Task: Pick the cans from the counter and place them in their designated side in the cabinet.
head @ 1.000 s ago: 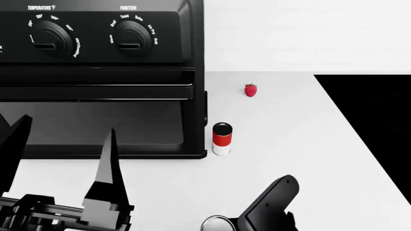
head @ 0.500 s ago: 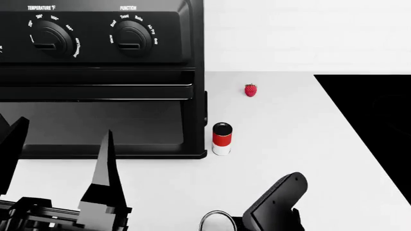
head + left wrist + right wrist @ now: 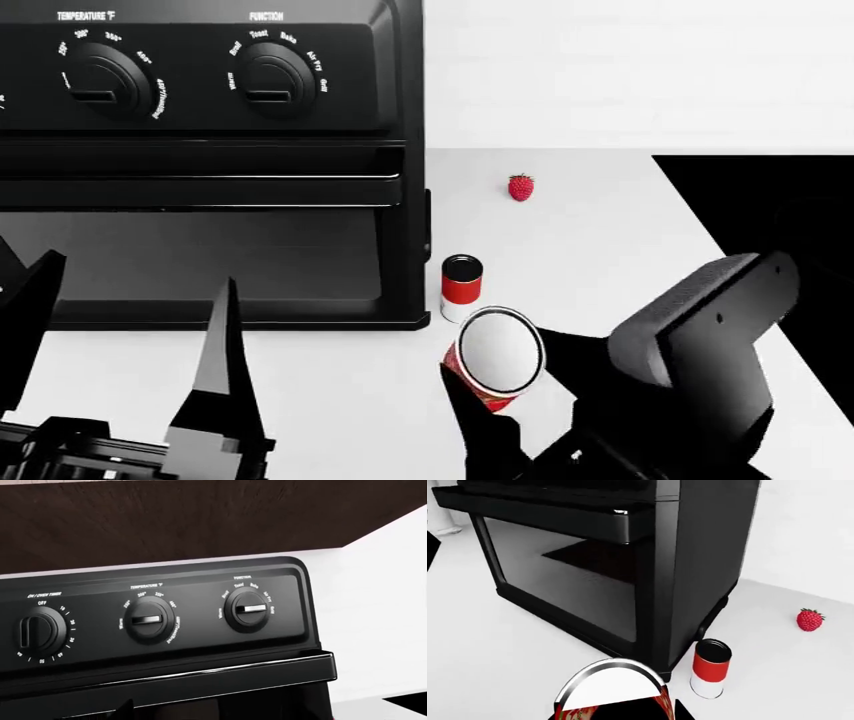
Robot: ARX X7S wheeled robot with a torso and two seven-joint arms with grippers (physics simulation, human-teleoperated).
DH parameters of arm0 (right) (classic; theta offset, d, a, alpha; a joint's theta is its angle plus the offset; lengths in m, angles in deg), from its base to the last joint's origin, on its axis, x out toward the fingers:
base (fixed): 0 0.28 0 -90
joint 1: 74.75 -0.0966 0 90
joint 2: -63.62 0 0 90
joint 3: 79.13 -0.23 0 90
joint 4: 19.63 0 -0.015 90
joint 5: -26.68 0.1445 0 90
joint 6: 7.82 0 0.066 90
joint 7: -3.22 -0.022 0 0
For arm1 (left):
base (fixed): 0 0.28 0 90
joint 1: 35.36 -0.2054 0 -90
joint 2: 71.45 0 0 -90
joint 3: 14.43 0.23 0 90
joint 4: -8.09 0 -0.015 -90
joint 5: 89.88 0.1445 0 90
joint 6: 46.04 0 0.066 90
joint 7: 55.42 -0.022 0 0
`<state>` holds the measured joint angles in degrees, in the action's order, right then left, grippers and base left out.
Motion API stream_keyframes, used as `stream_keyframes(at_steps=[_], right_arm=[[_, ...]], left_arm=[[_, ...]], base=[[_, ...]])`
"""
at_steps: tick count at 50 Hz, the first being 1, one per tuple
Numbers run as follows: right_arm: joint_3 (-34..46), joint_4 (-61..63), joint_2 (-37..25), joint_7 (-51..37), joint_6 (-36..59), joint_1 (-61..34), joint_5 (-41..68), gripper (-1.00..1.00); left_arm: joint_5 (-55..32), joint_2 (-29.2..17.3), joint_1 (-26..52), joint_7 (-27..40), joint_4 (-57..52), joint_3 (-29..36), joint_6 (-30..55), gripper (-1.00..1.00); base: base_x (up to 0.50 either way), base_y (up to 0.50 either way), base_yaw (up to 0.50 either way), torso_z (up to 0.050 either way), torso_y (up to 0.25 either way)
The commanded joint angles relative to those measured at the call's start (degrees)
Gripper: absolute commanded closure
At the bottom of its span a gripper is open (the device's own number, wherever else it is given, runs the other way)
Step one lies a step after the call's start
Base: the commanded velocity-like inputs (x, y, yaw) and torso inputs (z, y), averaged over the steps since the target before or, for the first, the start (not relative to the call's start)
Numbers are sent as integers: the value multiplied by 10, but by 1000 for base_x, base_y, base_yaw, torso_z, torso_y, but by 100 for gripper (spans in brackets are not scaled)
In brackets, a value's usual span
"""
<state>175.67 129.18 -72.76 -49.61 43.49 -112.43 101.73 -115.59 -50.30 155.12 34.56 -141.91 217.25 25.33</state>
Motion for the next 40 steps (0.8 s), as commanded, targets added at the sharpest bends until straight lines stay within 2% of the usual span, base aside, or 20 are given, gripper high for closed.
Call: stream_keyframes(at_steps=[1, 3, 8, 16, 22, 31, 40], right_arm=[[-198, 12, -146, 48, 138, -72, 115, 100], [-244, 12, -168, 42, 161, -71, 125, 100], [-296, 12, -187, 13, 165, -71, 106, 100], [-542, 12, -228, -81, 276, -71, 122, 100], [-640, 5, -229, -146, 324, -67, 96, 100], [-810, -51, -214, -148, 409, -67, 140, 100], [-893, -122, -192, -131, 445, -58, 149, 100]], left_arm=[[8, -1, -23, 0, 0, -12, 2, -100], [9, -1, -30, 0, 0, -16, 3, -100], [11, -1, -41, 0, 0, -22, 5, -100], [8, 2, -44, 0, 0, -27, 8, -100], [0, 8, -45, 0, 0, -34, 12, -100], [-9, 17, -48, 0, 0, -42, 18, -100], [-14, 26, -42, 0, 0, -40, 23, -100]], base=[[0, 0, 0, 0, 0], [0, 0, 0, 0, 0], [0, 0, 0, 0, 0], [0, 0, 0, 0, 0], [0, 0, 0, 0, 0], [0, 0, 0, 0, 0], [0, 0, 0, 0, 1]])
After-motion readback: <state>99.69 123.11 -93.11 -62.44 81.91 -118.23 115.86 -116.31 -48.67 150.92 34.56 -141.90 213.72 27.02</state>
